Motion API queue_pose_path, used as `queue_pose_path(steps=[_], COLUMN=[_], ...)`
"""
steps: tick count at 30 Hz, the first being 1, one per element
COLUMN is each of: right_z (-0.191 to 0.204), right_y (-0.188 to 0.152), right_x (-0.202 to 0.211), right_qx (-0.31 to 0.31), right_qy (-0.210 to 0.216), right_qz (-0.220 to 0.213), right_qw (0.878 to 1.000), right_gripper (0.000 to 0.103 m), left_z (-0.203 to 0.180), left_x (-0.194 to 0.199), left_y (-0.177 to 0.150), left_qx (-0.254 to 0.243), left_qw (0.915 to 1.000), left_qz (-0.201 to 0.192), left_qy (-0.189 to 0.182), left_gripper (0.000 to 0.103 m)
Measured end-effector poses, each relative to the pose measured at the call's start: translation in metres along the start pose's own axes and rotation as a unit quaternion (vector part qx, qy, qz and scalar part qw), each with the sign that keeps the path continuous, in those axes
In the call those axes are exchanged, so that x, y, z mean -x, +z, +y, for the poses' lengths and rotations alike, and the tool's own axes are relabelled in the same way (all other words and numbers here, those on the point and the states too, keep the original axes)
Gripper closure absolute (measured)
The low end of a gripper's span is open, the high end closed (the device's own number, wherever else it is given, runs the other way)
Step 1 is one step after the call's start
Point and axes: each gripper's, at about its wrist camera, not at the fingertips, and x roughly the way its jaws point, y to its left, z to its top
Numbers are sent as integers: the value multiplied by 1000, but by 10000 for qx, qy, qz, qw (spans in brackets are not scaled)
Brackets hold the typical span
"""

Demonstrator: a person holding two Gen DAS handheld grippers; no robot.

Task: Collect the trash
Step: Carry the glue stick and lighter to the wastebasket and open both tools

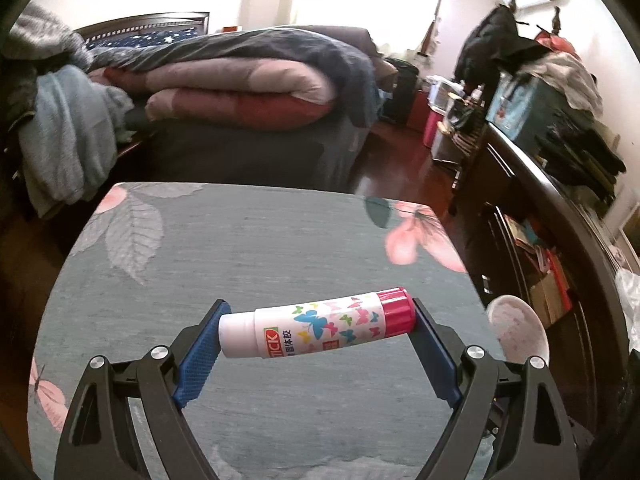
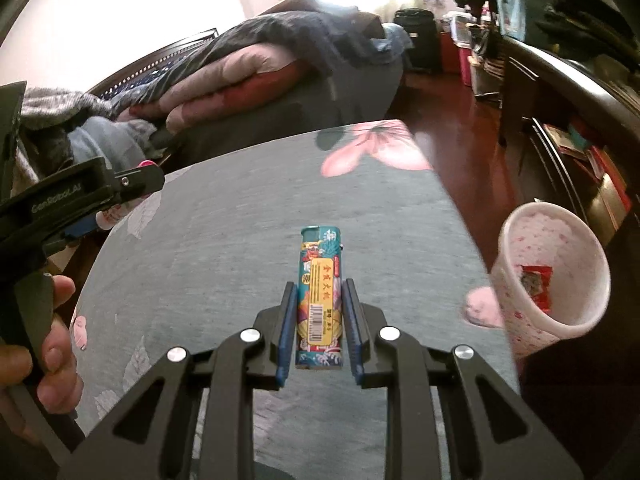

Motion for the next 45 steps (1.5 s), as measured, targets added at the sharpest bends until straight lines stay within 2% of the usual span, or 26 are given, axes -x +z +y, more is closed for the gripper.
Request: queue_pose_path(steps=[11,23,37,45], right_z=[-61,-135,-237,-276], right_y=[-3,-4,-16,-13], right_x=[25,45,37,14], right_qx=[-495,-1012,-1763,-1931], right_qy=[-246,-685,-1359,-1562], right_qz=[-283,-581,-623,-586], right_qw=[9981,9908,9729,9669], right_gripper=[80,80,79,79], left_z=[-70,-154,-267,-317], left_x=[-5,-20,-71,-110], left_y=[-3,-8,-23,-31], left_qx=[-533,-1184,-1966,-2347], left_qw=[9981,9898,9669,9553], left_qz=[21,103,418,570], left_qy=[-322,-790,-1569,-1703], left_gripper=[16,16,16,16])
